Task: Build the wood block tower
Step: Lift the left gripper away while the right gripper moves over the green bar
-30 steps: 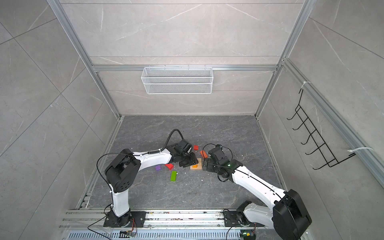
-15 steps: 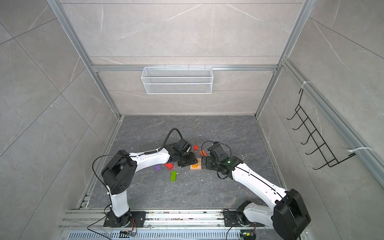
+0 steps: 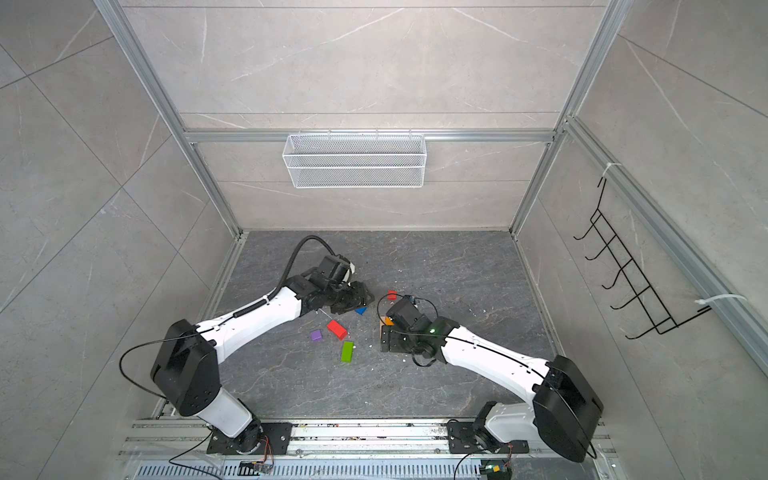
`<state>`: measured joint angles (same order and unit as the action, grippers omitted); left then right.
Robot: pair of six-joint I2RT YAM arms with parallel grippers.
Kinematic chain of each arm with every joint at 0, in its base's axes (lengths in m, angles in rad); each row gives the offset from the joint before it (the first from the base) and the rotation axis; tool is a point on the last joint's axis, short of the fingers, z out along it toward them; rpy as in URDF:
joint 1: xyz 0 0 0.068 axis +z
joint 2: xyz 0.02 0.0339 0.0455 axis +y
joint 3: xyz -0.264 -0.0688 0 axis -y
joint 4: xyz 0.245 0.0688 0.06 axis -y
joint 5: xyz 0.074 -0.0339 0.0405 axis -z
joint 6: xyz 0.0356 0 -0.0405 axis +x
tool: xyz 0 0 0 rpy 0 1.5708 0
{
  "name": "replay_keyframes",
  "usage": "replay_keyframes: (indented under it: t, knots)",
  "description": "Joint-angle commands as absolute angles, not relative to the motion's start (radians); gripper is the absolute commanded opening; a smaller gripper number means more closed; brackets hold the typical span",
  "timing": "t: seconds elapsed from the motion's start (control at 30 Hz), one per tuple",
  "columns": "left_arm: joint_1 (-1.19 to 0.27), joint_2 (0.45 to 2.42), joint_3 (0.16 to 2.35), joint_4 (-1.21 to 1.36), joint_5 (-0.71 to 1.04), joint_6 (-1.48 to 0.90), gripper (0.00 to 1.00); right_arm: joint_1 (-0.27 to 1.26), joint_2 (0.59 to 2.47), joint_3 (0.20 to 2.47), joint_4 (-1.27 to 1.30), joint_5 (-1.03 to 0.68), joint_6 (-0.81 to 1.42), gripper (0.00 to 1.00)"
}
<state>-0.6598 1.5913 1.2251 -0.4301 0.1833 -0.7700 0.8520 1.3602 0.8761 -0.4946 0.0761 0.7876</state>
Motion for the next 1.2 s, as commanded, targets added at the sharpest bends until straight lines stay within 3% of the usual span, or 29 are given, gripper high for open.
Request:
replay_keyframes:
  t: [0.0, 0.2, 0.4, 1.17]
  knots:
    - [-0.610, 1.522, 1.203, -0.527, 0.168, -0.698, 0.62, 0.908, 1.426, 0.933, -0.459, 0.125, 0.843, 0.85]
    - [-0.487, 1.438, 1.181, -0.614, 0.189, -0.631, 0.63, 0.984, 1.567, 1.017, -0.420, 0.119, 0.855, 0.74]
    - [-0.413, 1.368, 1.163, -0.674, 0.183, -0.572, 0.63, 1.018, 1.685, 1.093, -0.388, 0.105, 0.858, 0.69]
    - [-0.311, 1.226, 1.070, -0.718, 0.251, -0.495, 0.63, 1.112, 2.019, 1.388, -0.564, 0.212, 0.860, 0.44]
